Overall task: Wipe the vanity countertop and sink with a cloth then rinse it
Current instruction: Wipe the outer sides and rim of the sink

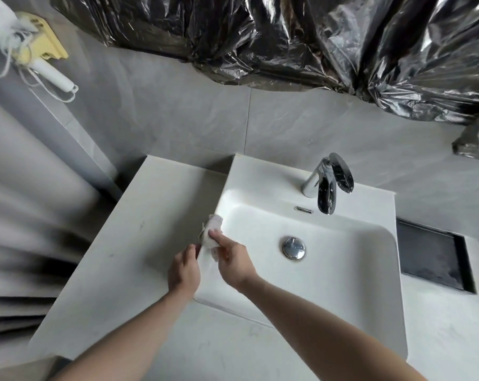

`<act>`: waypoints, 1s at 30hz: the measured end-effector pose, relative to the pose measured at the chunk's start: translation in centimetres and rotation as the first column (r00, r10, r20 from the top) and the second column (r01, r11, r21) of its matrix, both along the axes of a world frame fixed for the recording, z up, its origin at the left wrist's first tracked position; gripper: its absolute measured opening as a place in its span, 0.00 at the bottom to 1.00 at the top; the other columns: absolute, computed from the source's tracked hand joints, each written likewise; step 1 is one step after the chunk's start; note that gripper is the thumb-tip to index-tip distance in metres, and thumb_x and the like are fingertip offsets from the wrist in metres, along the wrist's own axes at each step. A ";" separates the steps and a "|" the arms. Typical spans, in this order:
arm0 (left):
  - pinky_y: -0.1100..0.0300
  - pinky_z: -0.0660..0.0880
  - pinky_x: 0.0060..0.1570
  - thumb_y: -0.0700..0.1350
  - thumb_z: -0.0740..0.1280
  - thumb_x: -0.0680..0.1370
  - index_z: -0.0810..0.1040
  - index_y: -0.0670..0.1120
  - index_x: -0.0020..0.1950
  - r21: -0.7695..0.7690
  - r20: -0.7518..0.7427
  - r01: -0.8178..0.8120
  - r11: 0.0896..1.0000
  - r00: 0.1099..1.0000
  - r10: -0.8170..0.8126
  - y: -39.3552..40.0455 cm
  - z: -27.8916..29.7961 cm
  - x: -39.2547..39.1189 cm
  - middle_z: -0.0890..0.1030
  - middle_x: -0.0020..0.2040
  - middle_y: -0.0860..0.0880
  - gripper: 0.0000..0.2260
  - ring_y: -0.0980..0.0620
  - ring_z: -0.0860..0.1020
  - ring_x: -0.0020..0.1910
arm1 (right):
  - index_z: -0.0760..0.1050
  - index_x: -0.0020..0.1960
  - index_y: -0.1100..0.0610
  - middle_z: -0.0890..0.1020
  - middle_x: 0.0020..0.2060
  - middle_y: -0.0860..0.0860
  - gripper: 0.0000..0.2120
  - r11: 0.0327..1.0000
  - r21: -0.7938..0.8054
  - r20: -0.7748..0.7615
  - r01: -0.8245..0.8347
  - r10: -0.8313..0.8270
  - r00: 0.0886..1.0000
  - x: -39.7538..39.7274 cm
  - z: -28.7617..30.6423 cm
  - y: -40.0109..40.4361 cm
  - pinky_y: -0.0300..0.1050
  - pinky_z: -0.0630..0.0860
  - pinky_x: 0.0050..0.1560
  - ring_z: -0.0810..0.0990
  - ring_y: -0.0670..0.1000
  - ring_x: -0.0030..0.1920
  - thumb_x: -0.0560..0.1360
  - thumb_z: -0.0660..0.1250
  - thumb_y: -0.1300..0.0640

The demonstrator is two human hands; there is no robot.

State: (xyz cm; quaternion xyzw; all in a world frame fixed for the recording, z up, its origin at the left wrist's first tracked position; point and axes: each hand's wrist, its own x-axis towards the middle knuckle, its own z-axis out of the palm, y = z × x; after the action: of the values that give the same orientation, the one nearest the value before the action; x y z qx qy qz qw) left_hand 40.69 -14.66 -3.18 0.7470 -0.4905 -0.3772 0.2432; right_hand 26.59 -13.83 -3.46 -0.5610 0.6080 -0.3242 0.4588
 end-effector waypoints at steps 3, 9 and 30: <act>0.47 0.75 0.50 0.56 0.53 0.72 0.80 0.44 0.39 0.090 -0.092 -0.063 0.994 0.993 0.071 0.4 -0.4 0.5 0.84 0.48 0.38 0.21 0.35 0.80 0.50 | 0.79 0.69 0.50 0.82 0.45 0.45 0.19 0.967 0.170 -0.043 -0.191 0.201 0.979 -0.5 0.9 4.3 0.39 0.73 0.51 0.76 0.42 0.43 0.82 0.60 0.60; 0.54 0.71 0.45 0.59 0.57 0.72 0.74 0.46 0.37 0.080 -0.127 0.091 0.993 0.989 -0.080 0.3 0.7 1.2 0.79 0.39 0.49 0.18 0.48 0.75 0.42 | 0.80 0.65 0.45 0.83 0.46 0.45 0.18 0.890 0.353 -0.171 -0.290 0.366 0.915 -1.5 3.1 8.5 0.41 0.75 0.52 0.78 0.49 0.45 0.80 0.58 0.55; 0.51 0.66 0.39 0.46 0.56 0.84 0.67 0.41 0.36 0.070 0.143 0.295 0.953 0.942 -0.302 -0.1 -0.6 1.2 0.73 0.34 0.40 0.18 0.41 0.72 0.37 | 0.75 0.44 0.53 0.83 0.53 0.57 0.15 0.828 0.558 -0.741 -0.058 0.528 0.414 -24.3 9.3 23.0 0.49 0.69 0.46 0.75 0.60 0.47 0.81 0.51 0.58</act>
State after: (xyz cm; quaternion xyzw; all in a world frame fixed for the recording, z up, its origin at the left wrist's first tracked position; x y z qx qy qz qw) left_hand 41.89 -14.74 -3.78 0.6961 -0.6061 -0.3632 0.1272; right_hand 2.25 9.22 5.80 -0.6236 0.6986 0.2474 0.2489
